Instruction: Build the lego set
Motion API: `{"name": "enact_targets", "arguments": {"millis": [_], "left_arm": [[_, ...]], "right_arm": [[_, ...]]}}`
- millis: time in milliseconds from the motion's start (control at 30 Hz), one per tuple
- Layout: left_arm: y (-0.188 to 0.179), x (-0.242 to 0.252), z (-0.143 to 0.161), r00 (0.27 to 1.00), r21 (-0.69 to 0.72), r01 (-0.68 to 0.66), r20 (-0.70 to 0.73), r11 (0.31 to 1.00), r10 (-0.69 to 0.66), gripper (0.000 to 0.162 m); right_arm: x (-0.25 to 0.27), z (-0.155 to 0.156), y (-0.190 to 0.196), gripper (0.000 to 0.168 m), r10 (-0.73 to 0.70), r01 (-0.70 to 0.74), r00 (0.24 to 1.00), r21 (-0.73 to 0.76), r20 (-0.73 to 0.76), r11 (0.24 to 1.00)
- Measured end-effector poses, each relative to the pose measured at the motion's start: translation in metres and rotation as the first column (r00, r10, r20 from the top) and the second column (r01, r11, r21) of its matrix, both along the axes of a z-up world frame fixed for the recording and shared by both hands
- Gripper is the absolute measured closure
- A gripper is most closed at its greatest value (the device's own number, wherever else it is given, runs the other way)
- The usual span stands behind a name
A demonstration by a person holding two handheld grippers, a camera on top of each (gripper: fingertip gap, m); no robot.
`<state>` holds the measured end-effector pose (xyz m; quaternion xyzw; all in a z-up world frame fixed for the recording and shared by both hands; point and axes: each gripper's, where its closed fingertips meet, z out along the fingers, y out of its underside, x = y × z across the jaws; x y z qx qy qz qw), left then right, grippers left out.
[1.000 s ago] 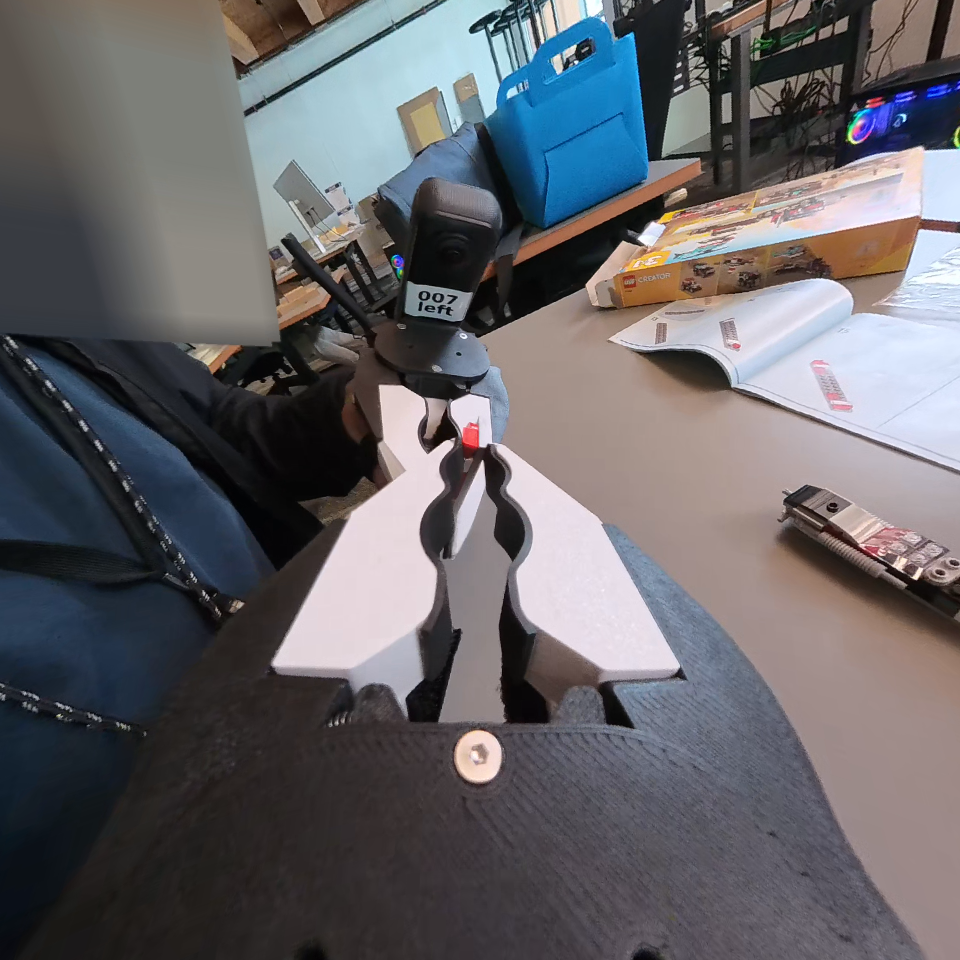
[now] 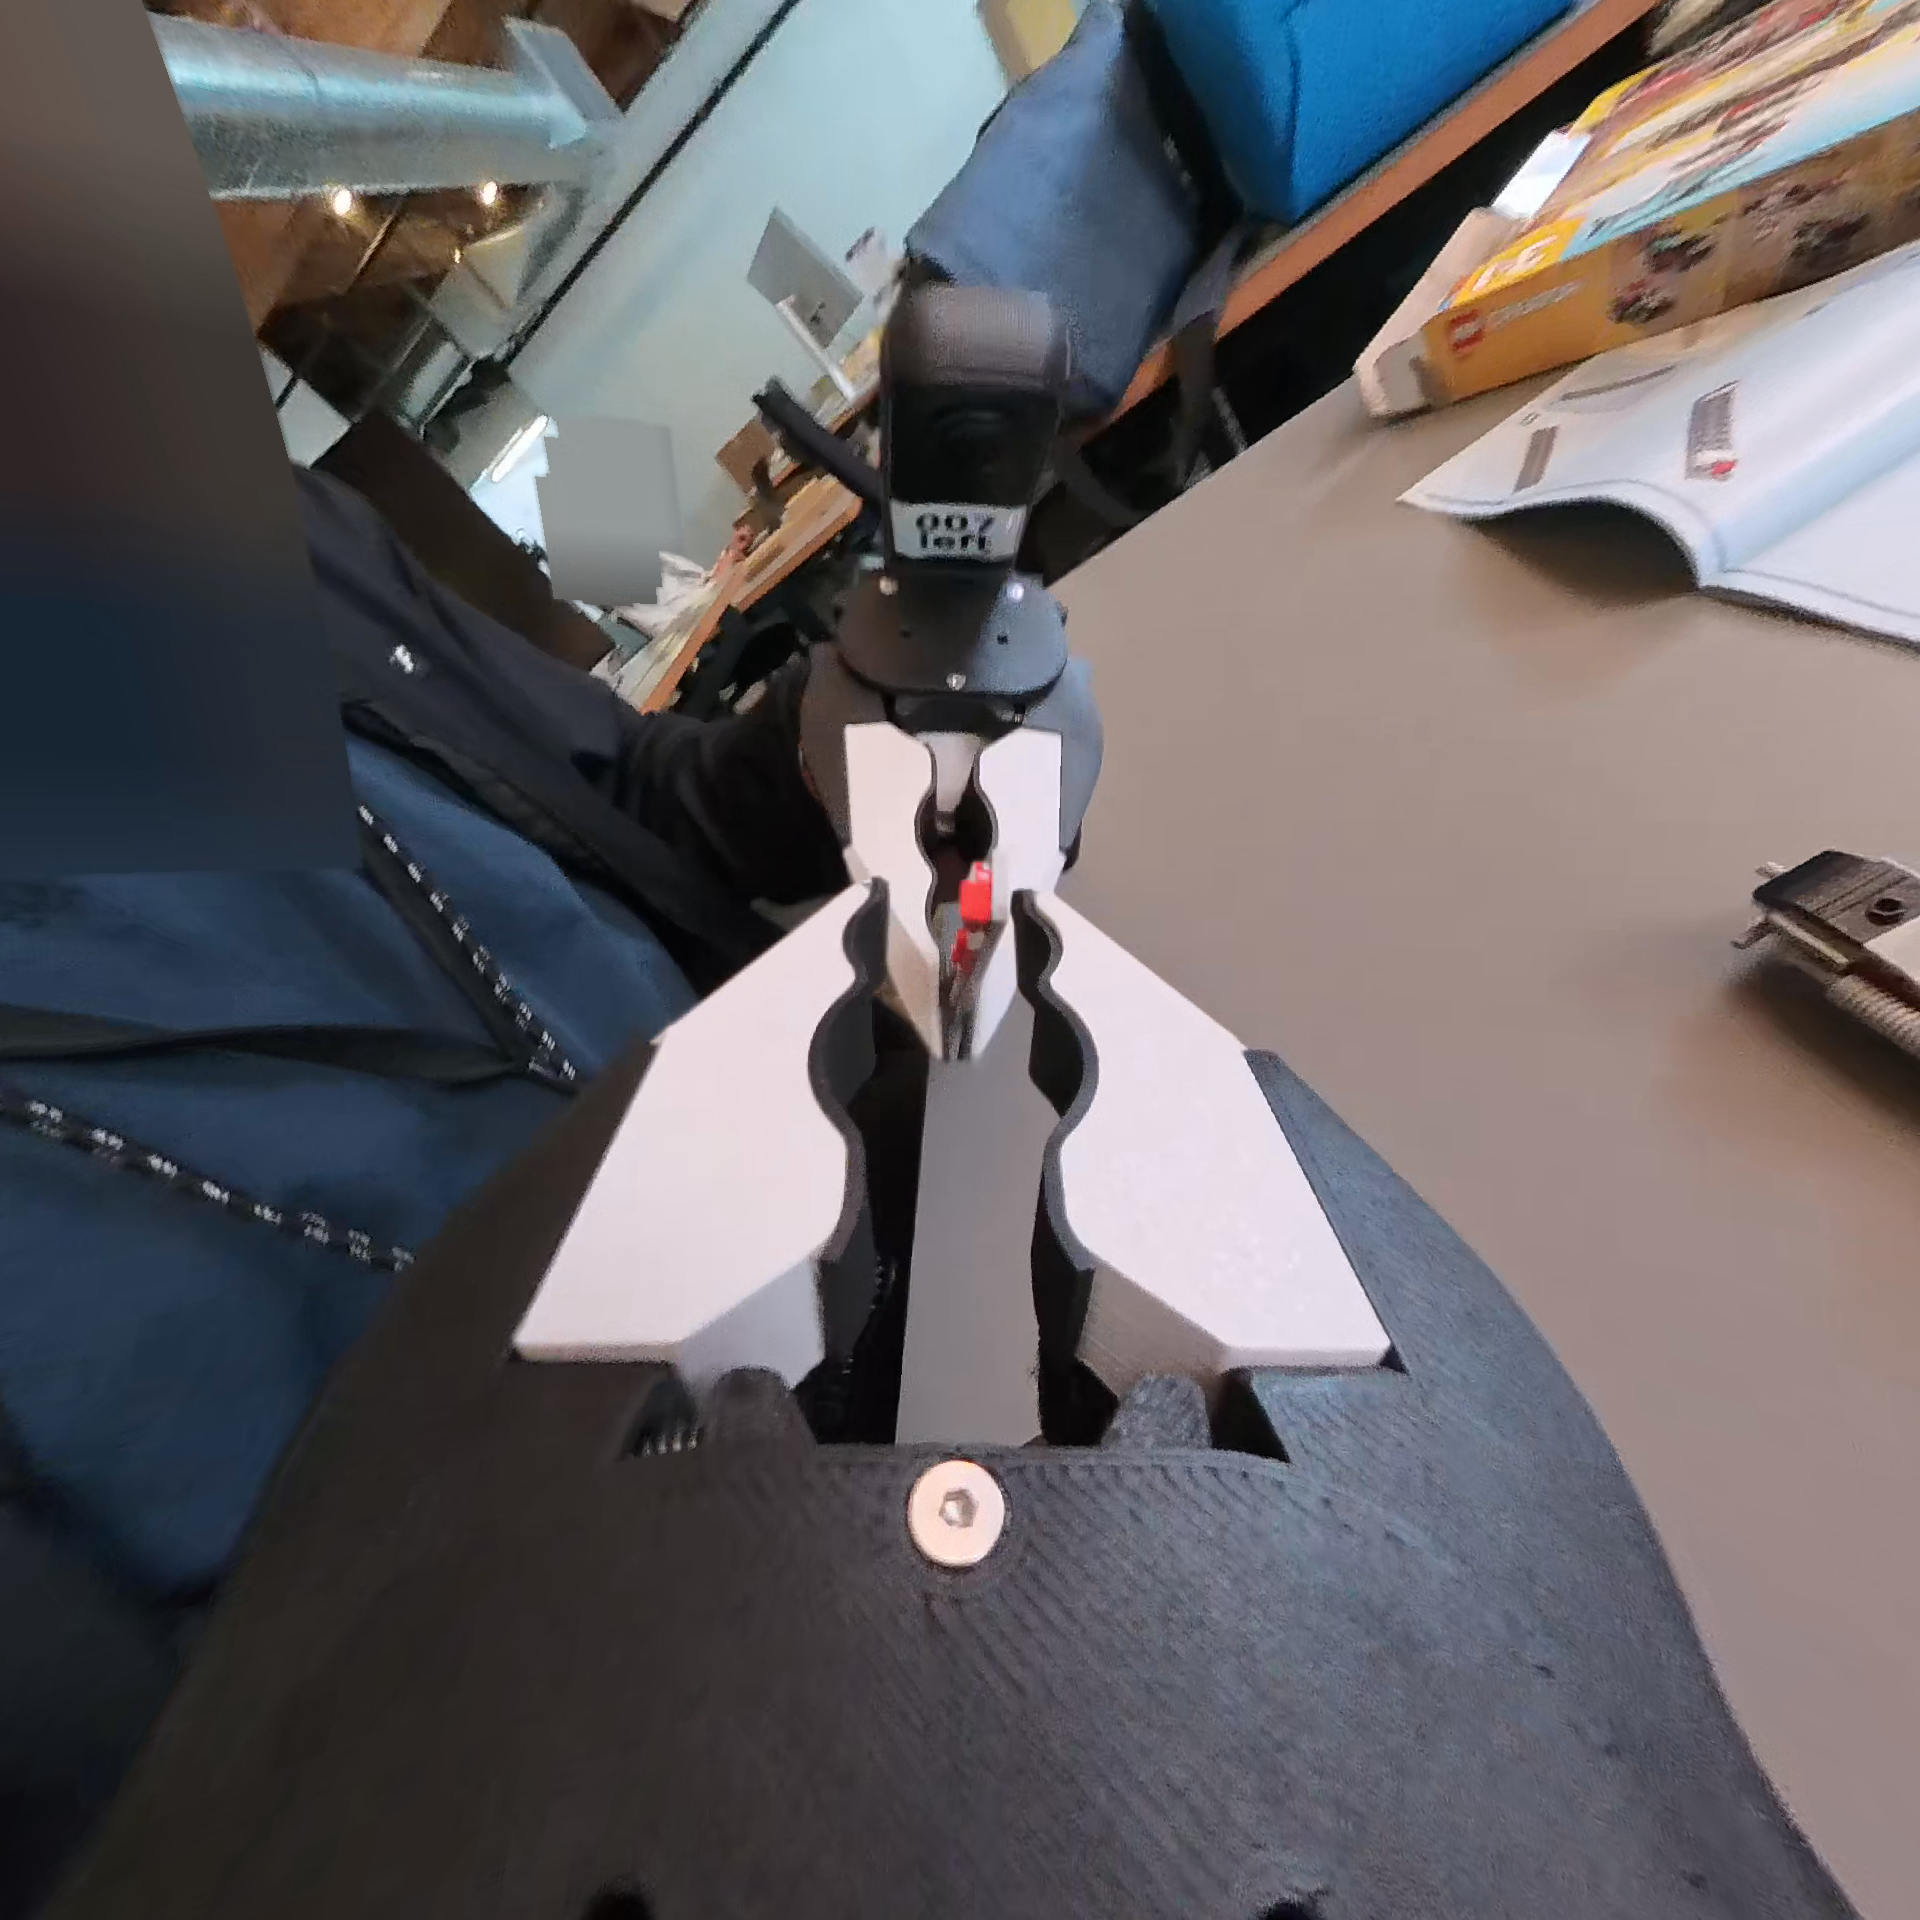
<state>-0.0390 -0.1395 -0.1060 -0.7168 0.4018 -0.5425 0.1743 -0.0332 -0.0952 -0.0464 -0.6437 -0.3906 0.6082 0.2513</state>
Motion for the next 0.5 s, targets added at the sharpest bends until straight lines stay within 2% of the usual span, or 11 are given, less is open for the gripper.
{"name": "enact_targets", "arguments": {"millis": [100, 500], "left_arm": [[-0.001, -0.002, 0.002, 0.999, 0.029, 0.035, -0.013, 0.999, -0.034, 0.159], [-0.004, -0.005, 0.003, 0.991, 0.103, 0.119, -0.075, 0.988, -0.112, 0.158]], "right_arm": [[-0.001, -0.006, -0.001, 0.146, 0.058, -0.058, 0.997, 0.002, 0.051, 0.998], [-0.007, -0.001, -0.011, 0.154, 0.209, -0.209, 0.977, -0.025, 0.038, 0.978]]}}
